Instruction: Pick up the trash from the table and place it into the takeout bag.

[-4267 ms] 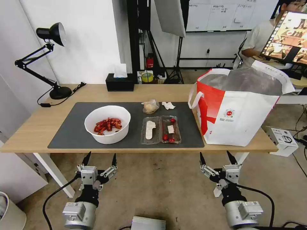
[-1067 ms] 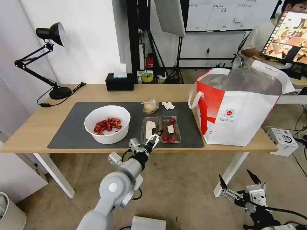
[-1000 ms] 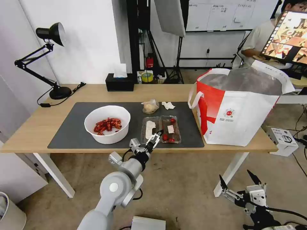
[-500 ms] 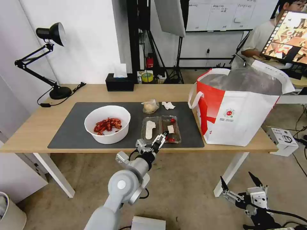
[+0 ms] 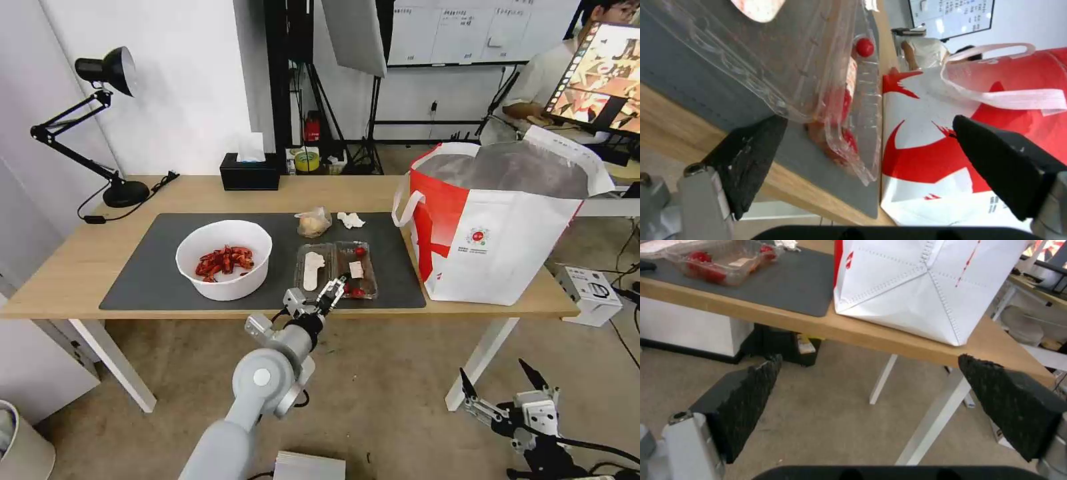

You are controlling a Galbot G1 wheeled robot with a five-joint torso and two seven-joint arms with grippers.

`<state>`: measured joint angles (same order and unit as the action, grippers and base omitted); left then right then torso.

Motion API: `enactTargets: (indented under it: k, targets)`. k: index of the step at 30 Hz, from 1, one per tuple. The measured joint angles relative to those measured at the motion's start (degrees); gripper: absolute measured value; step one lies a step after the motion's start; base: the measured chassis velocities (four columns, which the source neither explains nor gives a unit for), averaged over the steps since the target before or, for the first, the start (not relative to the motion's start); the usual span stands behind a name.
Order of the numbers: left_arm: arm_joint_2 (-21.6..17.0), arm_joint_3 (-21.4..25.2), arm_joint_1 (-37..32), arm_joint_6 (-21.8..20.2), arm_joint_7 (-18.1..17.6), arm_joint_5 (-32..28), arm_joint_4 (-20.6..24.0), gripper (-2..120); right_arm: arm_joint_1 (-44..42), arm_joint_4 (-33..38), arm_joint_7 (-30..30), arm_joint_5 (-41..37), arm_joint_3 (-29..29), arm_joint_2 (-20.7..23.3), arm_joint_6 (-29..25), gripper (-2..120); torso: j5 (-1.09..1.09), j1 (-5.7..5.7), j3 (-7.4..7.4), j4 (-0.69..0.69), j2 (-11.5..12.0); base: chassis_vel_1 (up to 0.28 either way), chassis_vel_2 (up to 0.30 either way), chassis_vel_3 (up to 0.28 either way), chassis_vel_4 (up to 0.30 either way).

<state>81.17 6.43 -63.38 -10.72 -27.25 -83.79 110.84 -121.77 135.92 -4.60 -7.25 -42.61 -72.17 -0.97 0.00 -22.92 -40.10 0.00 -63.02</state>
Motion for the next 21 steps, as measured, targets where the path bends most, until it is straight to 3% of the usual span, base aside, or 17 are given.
enactTargets:
  k: [14,21]
  targets:
    - [-0.60,2.00,0.23,0.55,0.05,1.91,-0.32,100,0.57,-0.81,-0.07,-0.18,0.31,-0.14,-0.53,100,-0.01,0.00,0.00,0.00,0.00,0.000,0.000,0.000,0.000]
    - [-1.21,2.68,0.42,0.51,0.08,1.75,1.81,100,1.35,-1.32,-0.09,-0.30,0.44,-0.10,-0.55,100,0.00,0.00,0.00,0.01,0.00,0.000,0.000,0.000,0.000]
